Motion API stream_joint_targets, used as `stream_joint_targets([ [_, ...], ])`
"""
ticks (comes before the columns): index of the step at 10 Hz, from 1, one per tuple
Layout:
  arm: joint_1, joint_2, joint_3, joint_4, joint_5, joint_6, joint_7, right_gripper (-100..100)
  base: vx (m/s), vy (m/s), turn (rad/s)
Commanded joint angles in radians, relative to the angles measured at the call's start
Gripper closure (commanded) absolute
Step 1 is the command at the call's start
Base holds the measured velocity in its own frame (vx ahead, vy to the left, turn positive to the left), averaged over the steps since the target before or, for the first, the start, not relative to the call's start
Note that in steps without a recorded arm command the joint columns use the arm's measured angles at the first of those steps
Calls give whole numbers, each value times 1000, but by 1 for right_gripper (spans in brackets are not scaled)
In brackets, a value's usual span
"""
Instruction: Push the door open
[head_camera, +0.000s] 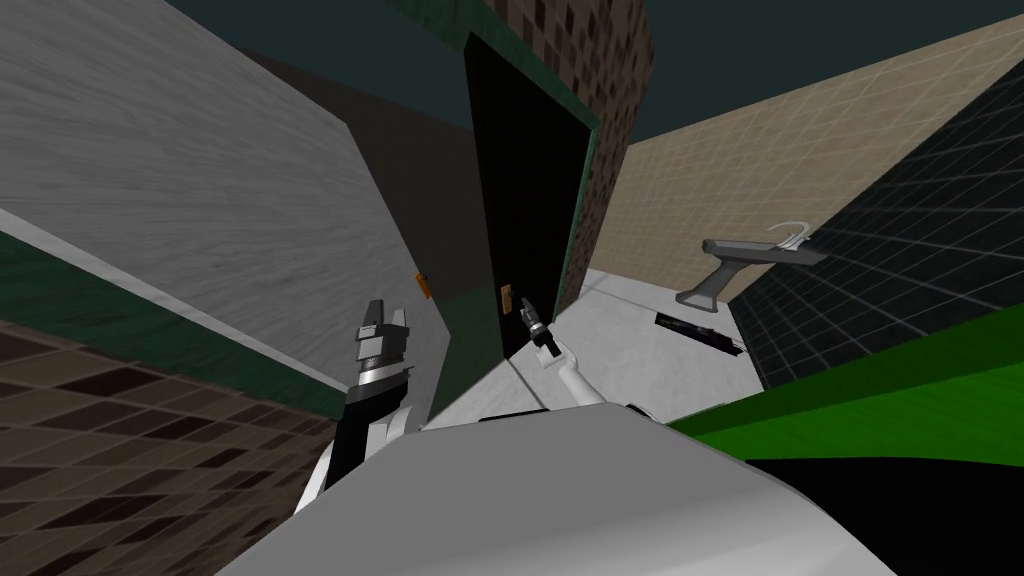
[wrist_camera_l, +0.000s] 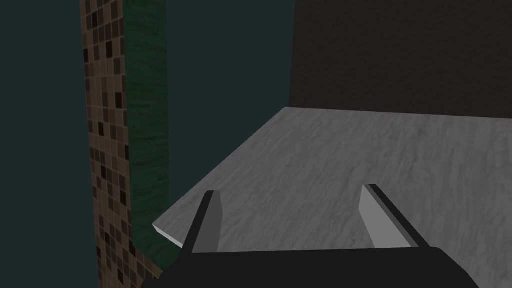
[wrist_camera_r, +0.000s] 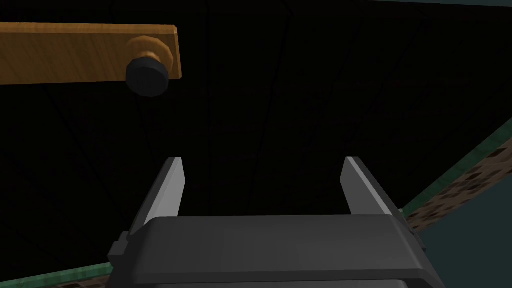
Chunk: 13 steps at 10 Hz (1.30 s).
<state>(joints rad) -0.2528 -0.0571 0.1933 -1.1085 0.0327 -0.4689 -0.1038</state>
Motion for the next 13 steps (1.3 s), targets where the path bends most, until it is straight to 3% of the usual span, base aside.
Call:
stream_joint_targets([
  [1,-11,2,5,32,-1,-6,-4,-100,37,-66,40],
  [2,-35,3,14,68,-2,-10,-14,-100,29,-76,68],
  [5,-59,4,22,116,-4,-14,-23,-100,32,-56,46],
  [13,-216,21,81,389,-15,-40,-84,-100,50,-112,84],
])
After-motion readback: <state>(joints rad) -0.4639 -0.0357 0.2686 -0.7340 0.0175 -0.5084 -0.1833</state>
